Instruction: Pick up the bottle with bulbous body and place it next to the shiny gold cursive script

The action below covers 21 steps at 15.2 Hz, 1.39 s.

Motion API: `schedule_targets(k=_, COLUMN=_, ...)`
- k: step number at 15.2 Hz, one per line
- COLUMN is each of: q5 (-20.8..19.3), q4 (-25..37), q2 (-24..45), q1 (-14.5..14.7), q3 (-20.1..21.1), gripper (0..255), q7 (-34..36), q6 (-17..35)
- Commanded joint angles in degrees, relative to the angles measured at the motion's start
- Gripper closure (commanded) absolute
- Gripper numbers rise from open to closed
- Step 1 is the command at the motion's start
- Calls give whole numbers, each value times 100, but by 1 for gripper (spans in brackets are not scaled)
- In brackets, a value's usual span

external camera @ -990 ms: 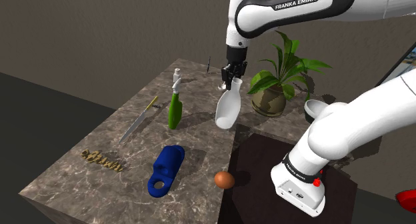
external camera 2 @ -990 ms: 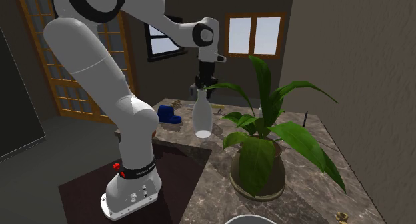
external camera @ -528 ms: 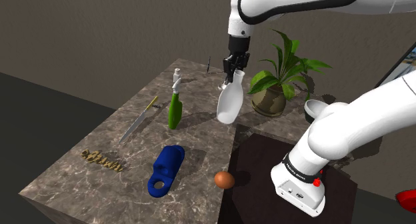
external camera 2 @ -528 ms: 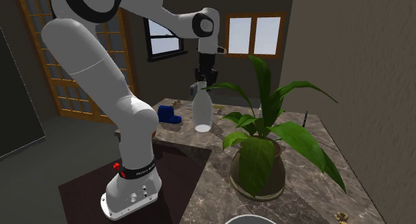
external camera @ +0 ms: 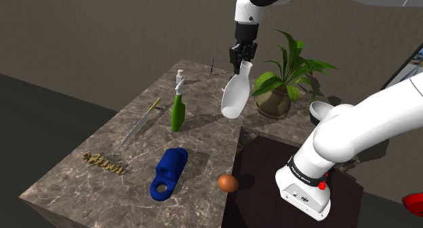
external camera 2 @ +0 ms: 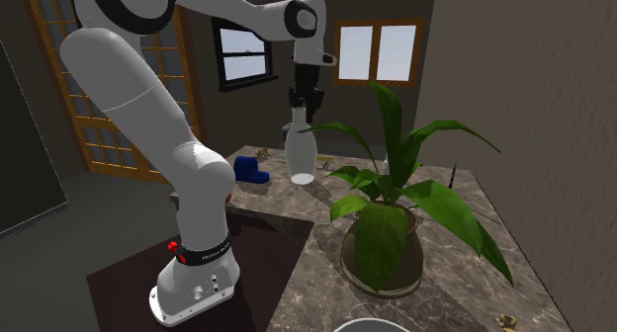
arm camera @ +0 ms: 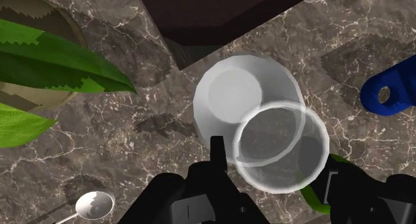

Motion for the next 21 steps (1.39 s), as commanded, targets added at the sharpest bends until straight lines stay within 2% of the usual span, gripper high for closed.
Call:
schedule_targets(k=1, q5=-4, q4=142, q2=-7, q1=-3, q3=-6, gripper=255, q7=-6, q6=-149)
schedule_targets(k=21, q5=-30, q4=1958, q2=285, q1=-20, q3=-22, gripper=255, q7=-5, q6=-1674)
